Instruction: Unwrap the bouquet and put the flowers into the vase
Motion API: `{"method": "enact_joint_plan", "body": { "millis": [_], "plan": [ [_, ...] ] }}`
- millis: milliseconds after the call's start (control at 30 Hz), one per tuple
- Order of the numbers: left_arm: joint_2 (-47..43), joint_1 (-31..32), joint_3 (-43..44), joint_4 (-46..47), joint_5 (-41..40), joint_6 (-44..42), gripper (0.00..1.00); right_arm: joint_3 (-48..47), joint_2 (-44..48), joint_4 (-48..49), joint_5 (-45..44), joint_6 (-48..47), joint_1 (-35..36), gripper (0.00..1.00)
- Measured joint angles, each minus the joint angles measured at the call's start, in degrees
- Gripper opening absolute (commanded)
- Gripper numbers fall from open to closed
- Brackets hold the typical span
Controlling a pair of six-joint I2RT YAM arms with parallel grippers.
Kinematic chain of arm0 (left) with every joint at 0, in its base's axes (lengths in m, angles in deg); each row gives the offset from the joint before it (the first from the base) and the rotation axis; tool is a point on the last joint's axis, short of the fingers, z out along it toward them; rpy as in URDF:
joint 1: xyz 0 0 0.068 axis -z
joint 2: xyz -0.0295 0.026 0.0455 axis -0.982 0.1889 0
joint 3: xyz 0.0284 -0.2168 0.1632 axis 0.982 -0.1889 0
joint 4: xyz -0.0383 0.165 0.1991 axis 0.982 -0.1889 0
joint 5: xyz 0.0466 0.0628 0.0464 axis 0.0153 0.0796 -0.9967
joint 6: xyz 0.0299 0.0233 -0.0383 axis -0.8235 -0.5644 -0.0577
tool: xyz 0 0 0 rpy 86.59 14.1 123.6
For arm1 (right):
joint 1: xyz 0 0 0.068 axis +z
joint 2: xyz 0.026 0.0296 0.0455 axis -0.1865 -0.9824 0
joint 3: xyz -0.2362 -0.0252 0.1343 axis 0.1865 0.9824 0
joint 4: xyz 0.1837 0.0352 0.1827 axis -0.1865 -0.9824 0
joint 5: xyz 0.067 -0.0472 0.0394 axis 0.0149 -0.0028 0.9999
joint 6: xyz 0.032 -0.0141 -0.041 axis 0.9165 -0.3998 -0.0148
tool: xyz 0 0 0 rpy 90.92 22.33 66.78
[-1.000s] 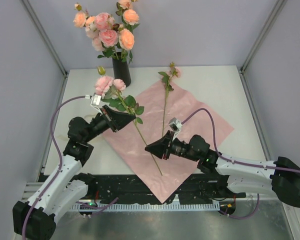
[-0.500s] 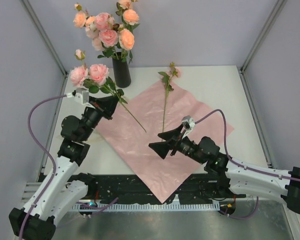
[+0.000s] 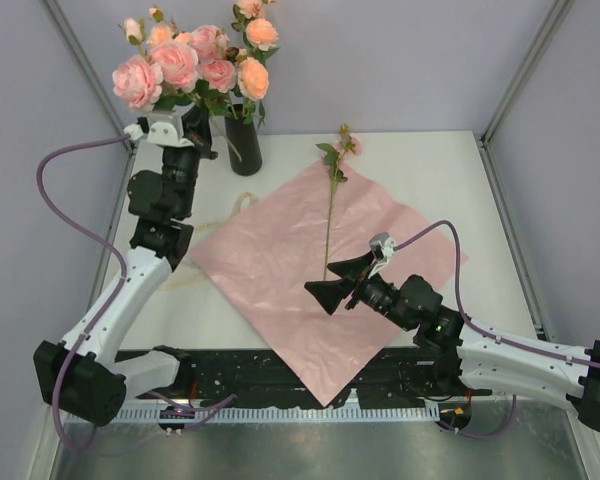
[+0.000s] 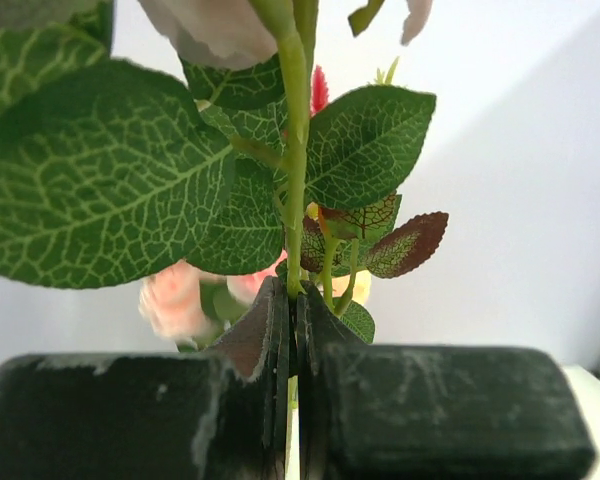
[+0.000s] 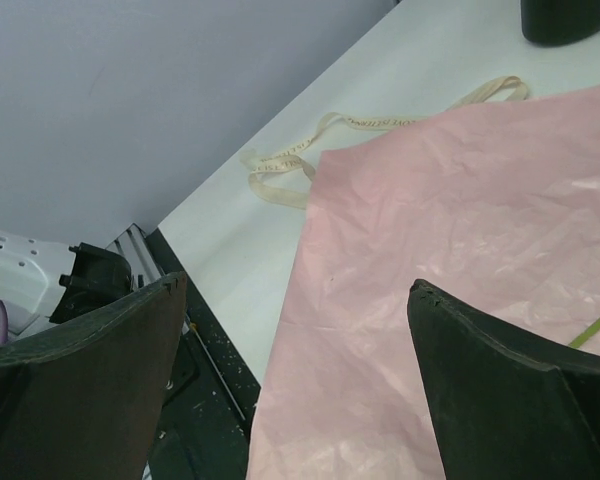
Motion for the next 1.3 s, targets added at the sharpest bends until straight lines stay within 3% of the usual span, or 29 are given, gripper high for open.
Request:
{"method": "enact_joint_plan", "body": {
  "millis": [233,433,967,1133,1300],
  "plan": [
    [11.39,-0.46,13.4,6.25,-1.25,-6.23,0.0,-0.02,-0.02,-1.79,-1.46,-1.46,-0.02,0.95],
    [20.26,-2.03,21.88,8.72,-0.66,-6.71,0.0,-0.02,-0.04,-2.49,-2.69,-1.4,-0.02,0.95],
    [37.99,-6.56,23.02,9.42,0.22,-1.22,0.01,-1.95,-1.01,-5.18,-5.16,-1.33,-0.02,0.95],
    [39.89,-7.19,22.8,7.78,1.6,-0.44,0.49,-2.1,-0.35,-6.56,-5.33,-1.14,-0.02,0.95],
    [38.84,-7.28,19.34,7.34,3.78,0.76,0.83,-2.49,0.66,-8.28,-5.97,-0.5,-0.02,0.95]
  ]
}}
